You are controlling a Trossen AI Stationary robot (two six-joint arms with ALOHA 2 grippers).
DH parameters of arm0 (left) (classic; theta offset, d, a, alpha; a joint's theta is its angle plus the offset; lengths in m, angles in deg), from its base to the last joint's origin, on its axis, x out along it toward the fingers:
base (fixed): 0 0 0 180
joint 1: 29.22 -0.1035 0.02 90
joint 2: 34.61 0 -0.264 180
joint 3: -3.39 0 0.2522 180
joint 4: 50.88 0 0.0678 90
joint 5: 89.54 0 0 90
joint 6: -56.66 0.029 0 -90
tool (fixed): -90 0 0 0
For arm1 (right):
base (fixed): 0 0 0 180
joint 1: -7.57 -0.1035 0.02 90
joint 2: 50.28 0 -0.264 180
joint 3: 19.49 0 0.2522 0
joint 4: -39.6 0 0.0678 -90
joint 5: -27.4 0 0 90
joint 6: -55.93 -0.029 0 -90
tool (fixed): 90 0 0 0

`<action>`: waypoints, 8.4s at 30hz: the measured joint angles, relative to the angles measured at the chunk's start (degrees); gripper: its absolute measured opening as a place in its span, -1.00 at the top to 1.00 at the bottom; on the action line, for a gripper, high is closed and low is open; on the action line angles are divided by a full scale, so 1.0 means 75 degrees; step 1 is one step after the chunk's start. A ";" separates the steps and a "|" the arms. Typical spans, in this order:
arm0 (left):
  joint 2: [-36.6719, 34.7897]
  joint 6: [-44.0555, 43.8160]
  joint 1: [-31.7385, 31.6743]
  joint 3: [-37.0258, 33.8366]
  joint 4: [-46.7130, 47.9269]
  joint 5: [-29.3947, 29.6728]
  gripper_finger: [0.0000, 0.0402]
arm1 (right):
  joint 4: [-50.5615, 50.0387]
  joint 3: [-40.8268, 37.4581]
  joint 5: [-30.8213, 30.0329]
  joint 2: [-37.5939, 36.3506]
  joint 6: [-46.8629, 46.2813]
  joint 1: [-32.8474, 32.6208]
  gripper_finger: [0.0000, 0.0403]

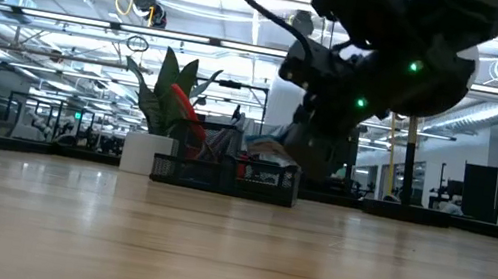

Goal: Pick and place office supplies into organizer
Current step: Put the blue paper into the black desk organizer, then return to Home Position

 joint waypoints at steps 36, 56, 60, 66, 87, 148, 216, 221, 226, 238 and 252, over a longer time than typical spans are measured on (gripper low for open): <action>0.0000 -0.0030 0.0003 0.0002 -0.0017 0.0000 0.34 | 0.0619 -0.0107 0.1114 0.0000 -0.0865 0.0867 0.60; 0.0001 -0.0033 0.0000 0.0003 -0.0017 0.0000 0.34 | 0.0777 -0.0104 0.2176 -0.0084 -0.0700 0.0857 -0.26; 0.0003 -0.0033 0.0003 0.0003 -0.0017 -0.0003 0.34 | 0.0776 -0.0104 0.1802 -0.0244 -0.0700 0.0805 -0.35; 0.0003 -0.0045 0.0003 0.0003 -0.0019 -0.0003 0.34 | 0.0669 -0.0101 0.1721 -0.0449 -0.0699 0.0653 -0.37; 0.0248 -0.0380 0.0009 -0.0328 -0.0595 -0.0040 0.34 | 0.0771 -0.0101 0.1891 -0.2449 -0.0350 -0.0331 -0.31; -0.2029 0.0986 0.1015 -0.5147 -0.6716 -0.0046 0.34 | 0.3974 -0.4593 0.6496 -0.8611 -0.1427 0.1084 -0.34; -0.4975 0.1043 0.1268 -0.7014 -0.7893 0.0047 0.34 | 0.4480 -0.7526 0.6916 -1.4259 -0.1516 0.1055 -0.34; -0.4975 0.1008 0.1266 -0.7500 -0.8478 -0.0019 0.34 | 0.4302 -0.7533 0.6916 -1.4259 -0.1516 0.1055 -0.34; -0.4969 0.0846 0.1265 -0.7726 -0.8797 -0.0280 0.34 | 0.4274 -0.7543 0.6916 -1.4259 -0.1517 0.1055 -0.33; -0.4862 0.0820 0.0912 -0.7726 -0.8703 -0.1220 0.35 | 0.4251 -0.7547 0.6905 -1.4259 -0.1495 0.1058 -0.33; -0.4555 0.0829 -0.0182 -0.7726 -0.9066 -0.1709 0.34 | 0.4256 -0.7553 0.6887 -1.4259 -0.1371 0.1058 -0.33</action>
